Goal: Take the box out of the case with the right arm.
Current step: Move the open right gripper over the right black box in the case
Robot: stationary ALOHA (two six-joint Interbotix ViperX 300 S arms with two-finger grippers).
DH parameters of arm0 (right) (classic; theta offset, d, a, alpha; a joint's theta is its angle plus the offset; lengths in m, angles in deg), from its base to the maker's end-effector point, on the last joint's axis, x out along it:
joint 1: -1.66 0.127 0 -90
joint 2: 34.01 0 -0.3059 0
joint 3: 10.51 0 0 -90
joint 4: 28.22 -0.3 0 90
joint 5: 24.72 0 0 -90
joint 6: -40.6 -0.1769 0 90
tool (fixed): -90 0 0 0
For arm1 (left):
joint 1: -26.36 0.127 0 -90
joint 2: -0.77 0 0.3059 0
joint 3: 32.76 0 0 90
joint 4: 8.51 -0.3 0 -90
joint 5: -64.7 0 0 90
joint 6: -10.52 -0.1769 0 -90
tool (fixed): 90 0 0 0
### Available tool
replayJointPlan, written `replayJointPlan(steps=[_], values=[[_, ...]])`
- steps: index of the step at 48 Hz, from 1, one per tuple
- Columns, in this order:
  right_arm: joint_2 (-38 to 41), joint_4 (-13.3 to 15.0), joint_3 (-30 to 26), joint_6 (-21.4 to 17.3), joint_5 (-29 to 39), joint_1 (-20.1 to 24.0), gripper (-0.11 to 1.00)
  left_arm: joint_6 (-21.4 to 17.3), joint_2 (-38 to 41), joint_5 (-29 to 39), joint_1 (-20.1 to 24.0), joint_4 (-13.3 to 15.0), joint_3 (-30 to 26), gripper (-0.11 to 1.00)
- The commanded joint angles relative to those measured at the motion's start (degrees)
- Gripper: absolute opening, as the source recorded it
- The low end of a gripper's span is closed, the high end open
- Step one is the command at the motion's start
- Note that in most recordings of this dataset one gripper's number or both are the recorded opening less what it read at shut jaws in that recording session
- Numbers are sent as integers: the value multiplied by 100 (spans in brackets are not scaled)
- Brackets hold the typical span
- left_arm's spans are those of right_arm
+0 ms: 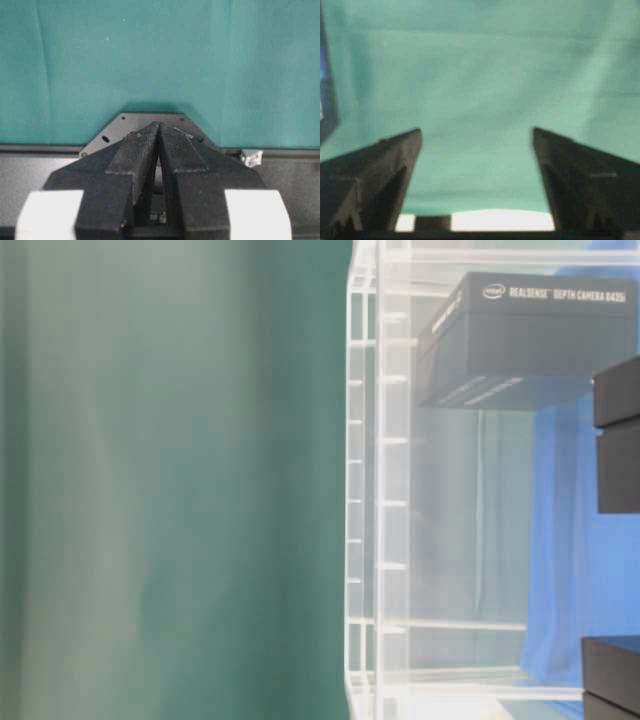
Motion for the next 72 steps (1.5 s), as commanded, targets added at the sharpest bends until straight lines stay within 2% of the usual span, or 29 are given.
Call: replayJointPlan(steps=[1, 12, 19, 24, 29, 34, 46, 58, 64, 72], values=[[-360, 9, 158, -123, 0, 167, 89, -9, 35, -26, -9, -18, -88, 0], [-624, 79, 387, -176, -9, 202, 89, 0, 62, -26, -9, -18, -97, 0], [-633, 123, 396, -132, -18, 62, 89, -9, 70, -26, -9, -18, -97, 0], [-659, 123, 431, 88, -9, -167, 89, -9, 70, -26, -9, -18, -88, 0], [-747, 123, 510, 457, -9, -492, 89, -9, 70, -18, -9, -18, -79, 0], [-888, 123, 642, 993, -26, -993, 89, -9, 79, -26, -9, -18, -79, 0], [-1380, 123, 1028, 2549, -149, -2479, 89, 0, 123, -26, -9, -18, -79, 0], [-1503, 123, 1125, 3920, -193, -3744, 89, 0, 158, -26, -9, -18, -88, 0], [-1494, 105, 1125, 4403, -299, -4192, 89, 0, 167, -26, -9, -18, -88, 0], [-1485, 105, 1134, 4553, -378, -4368, 89, 0, 158, -26, -9, -18, -88, 0]])
